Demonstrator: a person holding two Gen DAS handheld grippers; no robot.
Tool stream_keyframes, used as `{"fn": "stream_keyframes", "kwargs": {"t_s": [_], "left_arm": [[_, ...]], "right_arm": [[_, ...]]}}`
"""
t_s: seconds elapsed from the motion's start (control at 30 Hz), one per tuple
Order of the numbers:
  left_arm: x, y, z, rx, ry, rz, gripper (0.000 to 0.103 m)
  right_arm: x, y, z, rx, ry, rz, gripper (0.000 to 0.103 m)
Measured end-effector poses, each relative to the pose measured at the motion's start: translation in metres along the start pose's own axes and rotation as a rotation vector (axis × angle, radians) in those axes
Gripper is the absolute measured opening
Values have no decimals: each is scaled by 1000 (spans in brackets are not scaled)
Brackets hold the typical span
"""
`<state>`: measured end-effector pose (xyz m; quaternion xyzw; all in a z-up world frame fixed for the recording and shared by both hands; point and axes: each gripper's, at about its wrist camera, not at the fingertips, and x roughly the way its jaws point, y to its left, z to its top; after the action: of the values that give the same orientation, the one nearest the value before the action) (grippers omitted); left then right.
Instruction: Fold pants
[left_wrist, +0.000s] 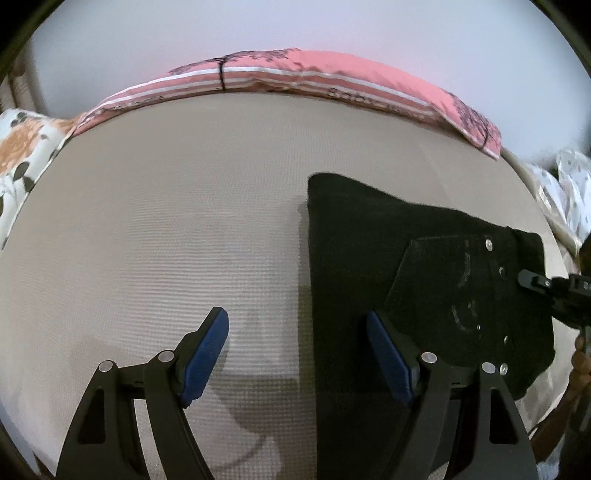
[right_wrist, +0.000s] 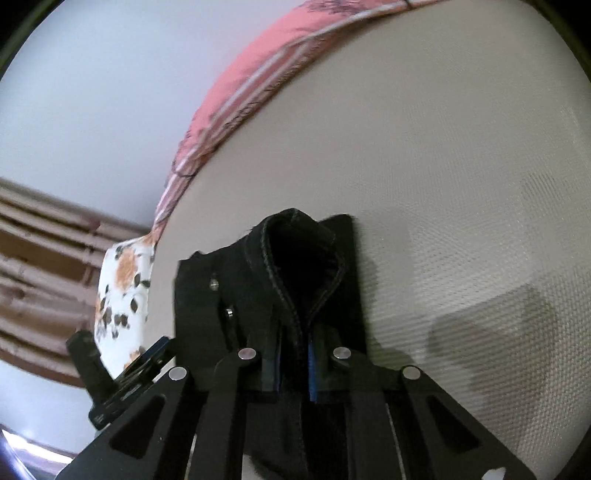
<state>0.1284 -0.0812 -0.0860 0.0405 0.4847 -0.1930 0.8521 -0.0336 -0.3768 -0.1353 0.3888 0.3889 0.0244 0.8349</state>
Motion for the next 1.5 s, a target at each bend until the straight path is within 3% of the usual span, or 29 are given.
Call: {"fn": "stream_keyframes", "kwargs": {"t_s": [0.1,0.17,0.3,0.47,0.6,0.67,0.83,1.17,1.5], "left_arm": [[13,-4,-3,37,27,23,78],[23,-5,-6,52,51,39,78],[23,-5,-7,43,48,40,78],[16,-5,-12,25,53,24,78],[9,-8,-19,32,55,9,78],[7,-11,-23,51,55,6,78],[0,-16,-30,76,50,8,78],[-6,-28,-45,169,40,55,78],[-2,-29,-48,165,47,60,78]], "right_arm": [[5,1,0,-17,0,-23,12],[8,12,-1,-66,6,-68,30],[-4,16,-6,-44,-5,-98,33],[-27,20,-26,-61,-21,-120,33],[-35,24,-46,-58,1,-84,32],[-29,25,-55,-73,35,-96,24],[-33,29,-63,-101,12,-166,9],[-30,14,-74,-63,15,-192,8],[-30,10,-76,-36,4,-175,10]]}}
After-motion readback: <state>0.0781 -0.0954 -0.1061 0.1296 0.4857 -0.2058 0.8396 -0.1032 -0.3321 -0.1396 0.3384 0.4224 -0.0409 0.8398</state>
